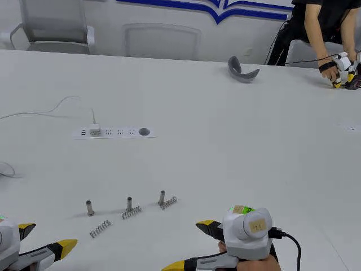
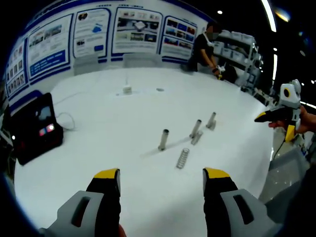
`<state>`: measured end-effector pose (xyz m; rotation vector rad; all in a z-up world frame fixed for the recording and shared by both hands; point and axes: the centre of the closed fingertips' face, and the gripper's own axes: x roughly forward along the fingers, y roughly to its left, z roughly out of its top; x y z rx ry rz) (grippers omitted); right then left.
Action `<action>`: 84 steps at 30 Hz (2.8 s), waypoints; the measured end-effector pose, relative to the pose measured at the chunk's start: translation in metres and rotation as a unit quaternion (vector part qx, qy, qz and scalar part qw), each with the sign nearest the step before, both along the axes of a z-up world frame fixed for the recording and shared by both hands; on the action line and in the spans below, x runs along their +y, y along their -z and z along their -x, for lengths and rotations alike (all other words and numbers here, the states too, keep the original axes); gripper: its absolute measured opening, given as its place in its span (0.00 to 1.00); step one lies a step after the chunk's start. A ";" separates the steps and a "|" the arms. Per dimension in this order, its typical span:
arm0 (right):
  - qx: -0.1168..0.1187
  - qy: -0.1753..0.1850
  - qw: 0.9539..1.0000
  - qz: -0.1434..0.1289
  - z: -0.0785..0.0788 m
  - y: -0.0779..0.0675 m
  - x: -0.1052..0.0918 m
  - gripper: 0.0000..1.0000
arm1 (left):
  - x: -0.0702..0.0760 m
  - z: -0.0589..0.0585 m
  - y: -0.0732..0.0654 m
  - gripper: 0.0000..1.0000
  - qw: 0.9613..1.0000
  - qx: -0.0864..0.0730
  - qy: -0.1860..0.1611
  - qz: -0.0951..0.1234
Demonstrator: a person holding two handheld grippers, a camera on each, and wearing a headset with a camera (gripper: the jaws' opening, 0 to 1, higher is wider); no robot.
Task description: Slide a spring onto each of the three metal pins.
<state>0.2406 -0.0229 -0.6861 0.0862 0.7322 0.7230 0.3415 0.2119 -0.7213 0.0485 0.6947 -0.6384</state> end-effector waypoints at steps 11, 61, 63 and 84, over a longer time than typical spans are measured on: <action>0.004 0.005 1.000 0.001 0.005 0.003 -0.005 0.89 | -0.006 0.012 0.004 0.74 1.000 0.006 0.008 0.003; 0.008 0.009 1.000 0.006 0.012 0.004 -0.014 0.89 | -0.068 0.003 0.047 0.48 0.990 0.024 0.125 -0.056; 0.009 0.010 1.000 0.006 0.013 0.004 -0.014 0.89 | -0.071 0.002 0.050 0.46 0.990 0.028 0.128 -0.056; 0.014 0.013 1.000 0.007 0.016 0.007 -0.019 0.89 | -0.082 -0.025 0.081 0.24 0.991 0.038 0.111 -0.064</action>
